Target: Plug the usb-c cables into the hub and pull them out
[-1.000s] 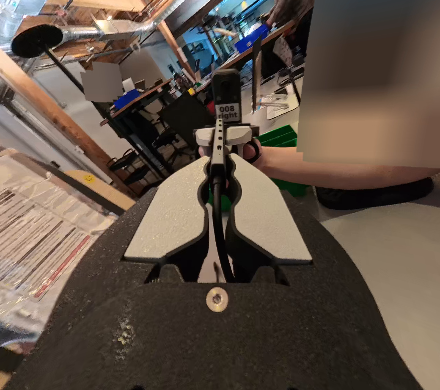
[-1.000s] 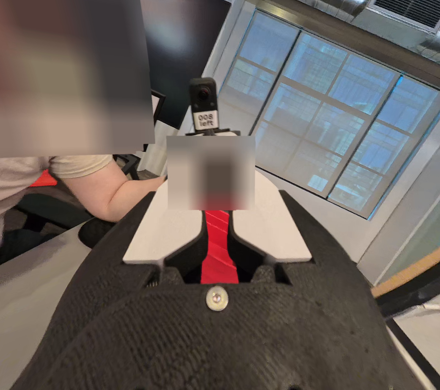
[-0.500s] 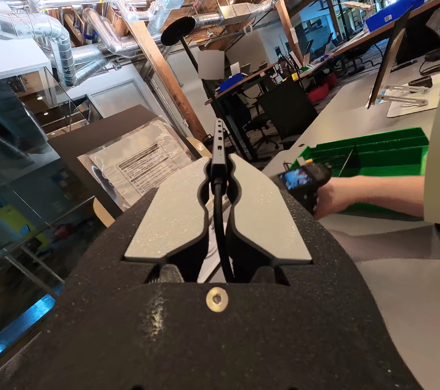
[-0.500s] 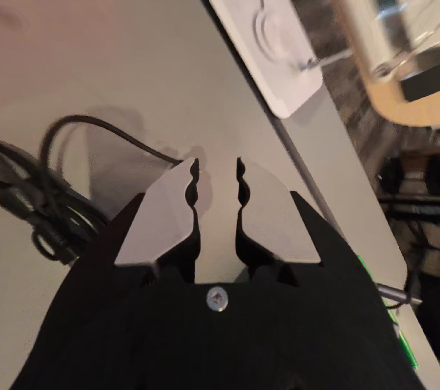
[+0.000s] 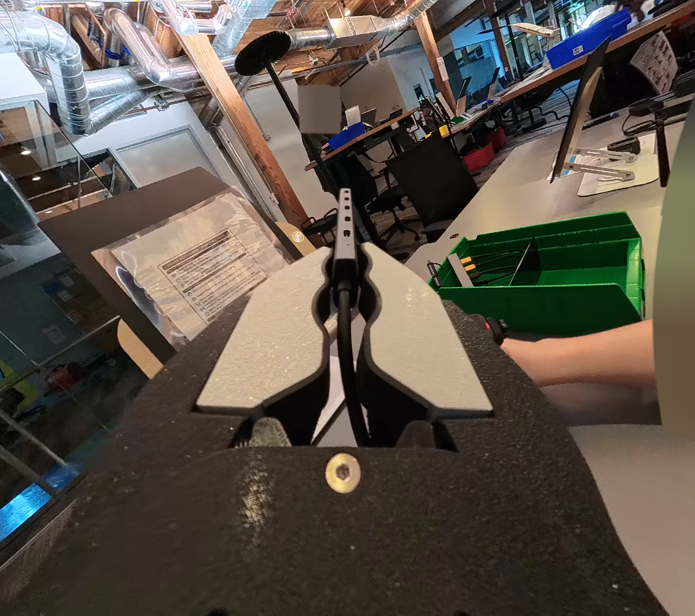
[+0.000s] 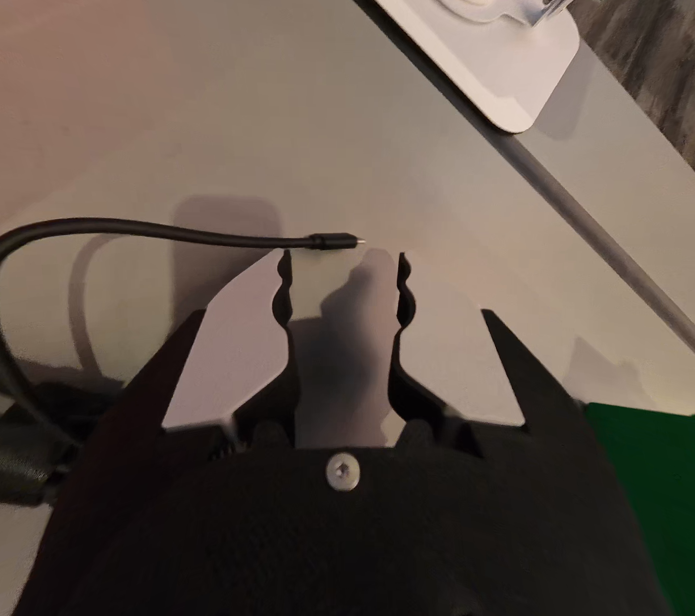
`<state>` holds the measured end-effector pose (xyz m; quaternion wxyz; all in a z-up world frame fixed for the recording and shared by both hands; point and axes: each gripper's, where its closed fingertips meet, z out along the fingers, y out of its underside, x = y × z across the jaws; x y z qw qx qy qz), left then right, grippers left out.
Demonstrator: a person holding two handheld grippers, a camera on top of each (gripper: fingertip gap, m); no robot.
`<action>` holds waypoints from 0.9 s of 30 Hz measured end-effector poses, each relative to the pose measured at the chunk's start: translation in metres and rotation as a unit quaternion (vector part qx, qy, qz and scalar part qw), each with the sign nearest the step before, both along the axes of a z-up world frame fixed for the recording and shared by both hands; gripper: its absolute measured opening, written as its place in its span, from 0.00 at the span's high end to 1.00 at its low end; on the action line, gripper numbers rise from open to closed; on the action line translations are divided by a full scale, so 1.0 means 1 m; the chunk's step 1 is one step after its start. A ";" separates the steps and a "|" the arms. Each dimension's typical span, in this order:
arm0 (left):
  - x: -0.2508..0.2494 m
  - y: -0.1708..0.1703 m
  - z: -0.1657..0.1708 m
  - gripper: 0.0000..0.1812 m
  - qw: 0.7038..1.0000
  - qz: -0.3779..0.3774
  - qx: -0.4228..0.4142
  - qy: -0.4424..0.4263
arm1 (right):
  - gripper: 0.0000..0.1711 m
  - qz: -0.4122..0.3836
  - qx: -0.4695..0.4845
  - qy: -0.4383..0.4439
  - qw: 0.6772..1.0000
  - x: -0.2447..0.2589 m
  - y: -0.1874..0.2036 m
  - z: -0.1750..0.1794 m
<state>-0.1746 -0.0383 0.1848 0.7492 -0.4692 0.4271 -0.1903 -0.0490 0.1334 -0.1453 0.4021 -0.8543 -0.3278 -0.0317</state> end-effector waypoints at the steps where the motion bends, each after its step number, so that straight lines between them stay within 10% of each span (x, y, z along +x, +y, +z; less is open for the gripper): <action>1: 0.001 -0.001 0.000 0.95 1.000 -0.003 0.000 0.001 | 0.70 0.006 0.005 0.001 1.000 -0.001 0.002 0.000; 9: -0.001 -0.009 0.004 0.95 1.000 -0.013 0.006 0.003 | 0.79 0.209 0.071 -0.116 0.968 -0.022 -0.008 0.003; 23: -0.002 0.033 -0.036 0.95 0.991 0.060 -0.095 0.073 | 0.97 0.291 0.093 -0.169 0.937 -0.026 -0.017 0.013; 27: -0.001 0.049 -0.057 0.95 0.981 0.075 -0.157 0.090 | 0.97 0.441 0.075 -0.175 0.877 -0.040 -0.067 0.022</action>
